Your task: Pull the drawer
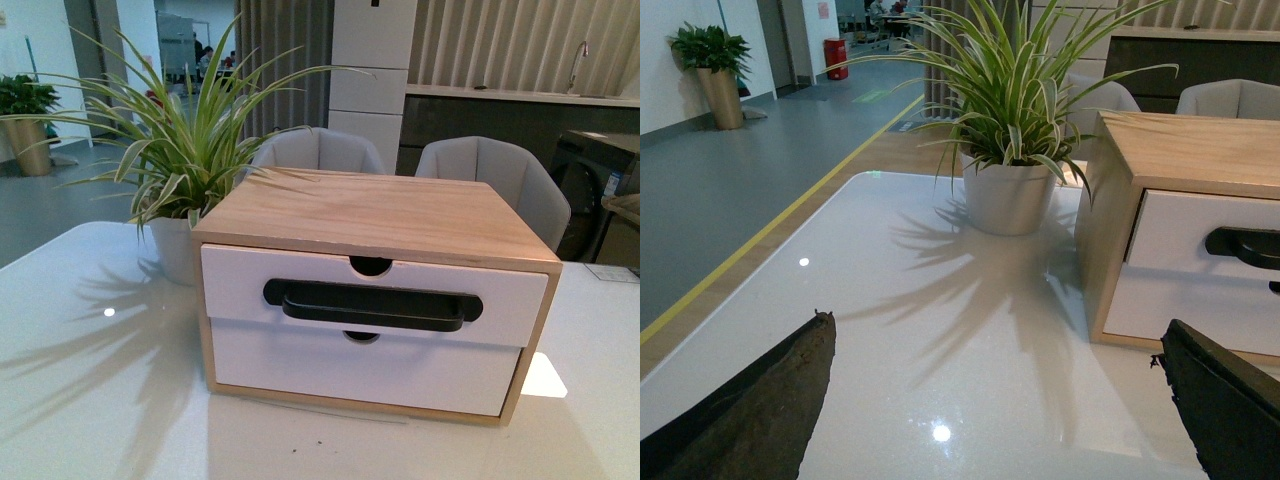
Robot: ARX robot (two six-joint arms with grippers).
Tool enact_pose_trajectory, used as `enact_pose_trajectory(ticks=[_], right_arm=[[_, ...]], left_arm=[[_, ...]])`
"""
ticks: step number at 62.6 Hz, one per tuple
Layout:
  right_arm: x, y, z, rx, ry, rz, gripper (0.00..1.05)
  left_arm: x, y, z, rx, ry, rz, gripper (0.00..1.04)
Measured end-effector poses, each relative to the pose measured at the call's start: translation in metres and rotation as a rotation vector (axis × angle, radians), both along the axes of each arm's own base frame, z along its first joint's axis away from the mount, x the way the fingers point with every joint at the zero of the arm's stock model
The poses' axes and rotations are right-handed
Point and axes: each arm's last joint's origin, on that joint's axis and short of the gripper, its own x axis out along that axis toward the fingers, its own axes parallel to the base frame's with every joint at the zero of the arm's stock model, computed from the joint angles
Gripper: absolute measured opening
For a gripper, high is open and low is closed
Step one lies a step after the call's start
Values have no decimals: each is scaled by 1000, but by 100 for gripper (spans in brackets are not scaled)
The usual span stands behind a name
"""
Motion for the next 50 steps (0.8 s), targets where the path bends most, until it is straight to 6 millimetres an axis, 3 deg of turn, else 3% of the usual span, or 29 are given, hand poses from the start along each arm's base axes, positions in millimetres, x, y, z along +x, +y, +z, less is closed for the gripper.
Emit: enact_pose_trajectory(ticks=[21, 27, 38, 50], right_arm=[[0, 0, 0, 2, 6, 1, 96], [8, 0, -5, 87, 198, 13, 96], [43, 1, 24, 53, 302, 110, 96], [84, 15, 34, -140, 468, 258, 96]], left_arm=[[0, 0, 0, 0, 0, 0, 97], [5, -2, -2, -13, 122, 114, 97], [35, -22, 24, 69, 123, -113, 97], [81, -47, 36, 264, 198, -395, 97]])
